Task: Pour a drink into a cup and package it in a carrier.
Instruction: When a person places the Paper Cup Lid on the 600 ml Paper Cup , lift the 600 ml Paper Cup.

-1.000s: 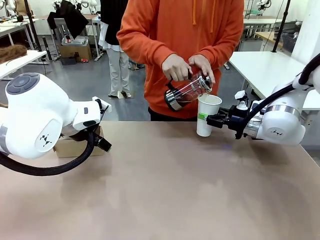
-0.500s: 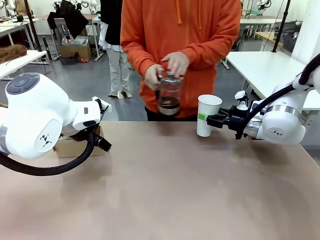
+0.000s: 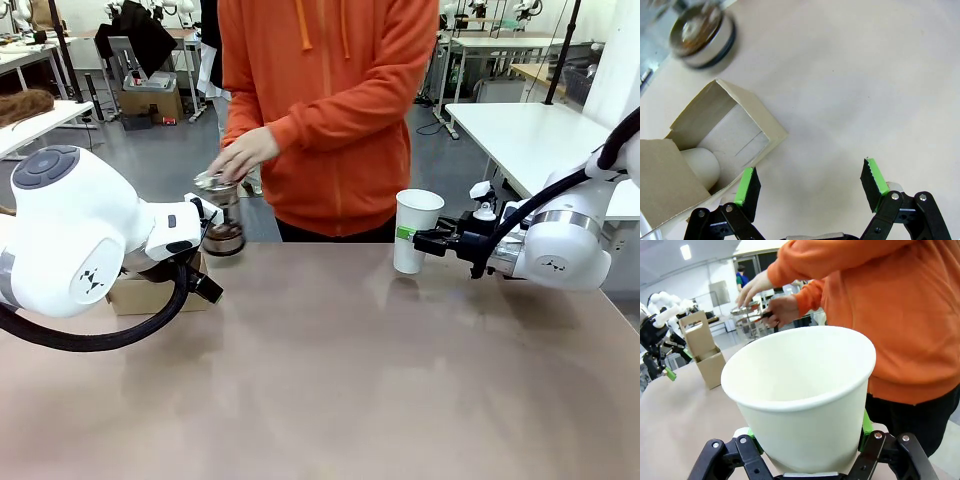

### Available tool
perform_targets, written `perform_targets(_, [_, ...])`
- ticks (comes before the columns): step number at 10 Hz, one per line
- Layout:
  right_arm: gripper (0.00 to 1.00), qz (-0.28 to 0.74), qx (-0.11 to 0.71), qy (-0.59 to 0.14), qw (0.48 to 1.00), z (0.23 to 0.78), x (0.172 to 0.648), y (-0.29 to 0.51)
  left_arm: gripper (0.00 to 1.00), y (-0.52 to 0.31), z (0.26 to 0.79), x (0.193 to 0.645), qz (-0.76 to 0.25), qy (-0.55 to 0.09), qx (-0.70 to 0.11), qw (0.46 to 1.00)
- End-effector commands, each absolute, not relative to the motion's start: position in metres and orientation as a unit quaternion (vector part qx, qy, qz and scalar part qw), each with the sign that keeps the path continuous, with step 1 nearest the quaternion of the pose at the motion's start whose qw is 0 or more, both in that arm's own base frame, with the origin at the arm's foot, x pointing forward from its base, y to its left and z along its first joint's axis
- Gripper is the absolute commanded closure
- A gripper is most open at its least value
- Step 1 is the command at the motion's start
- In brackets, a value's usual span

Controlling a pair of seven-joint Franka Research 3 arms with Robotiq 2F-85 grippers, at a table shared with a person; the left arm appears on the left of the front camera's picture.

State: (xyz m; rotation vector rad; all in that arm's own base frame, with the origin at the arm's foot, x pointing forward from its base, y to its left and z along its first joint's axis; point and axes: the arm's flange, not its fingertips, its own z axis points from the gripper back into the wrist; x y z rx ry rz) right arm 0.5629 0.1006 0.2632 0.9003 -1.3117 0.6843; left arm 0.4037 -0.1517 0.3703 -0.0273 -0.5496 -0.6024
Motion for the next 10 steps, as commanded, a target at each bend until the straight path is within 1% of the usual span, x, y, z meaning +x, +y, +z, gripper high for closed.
perform_targets(1, [0.20, 0.298, 0.397, -0.582, 0.644, 0.2676, 0.5614, 0.1016, 0.00, -0.1515, 0.3704, 0.4036, -0.293, -0.267, -0.014, 0.918])
perform_targets(10, [0.20, 0.298, 0.397, -0.582, 0.644, 0.2676, 0.5614, 0.1016, 0.00, -0.1515, 0.3704, 0.4036, -0.293, -0.267, -0.014, 0.918])
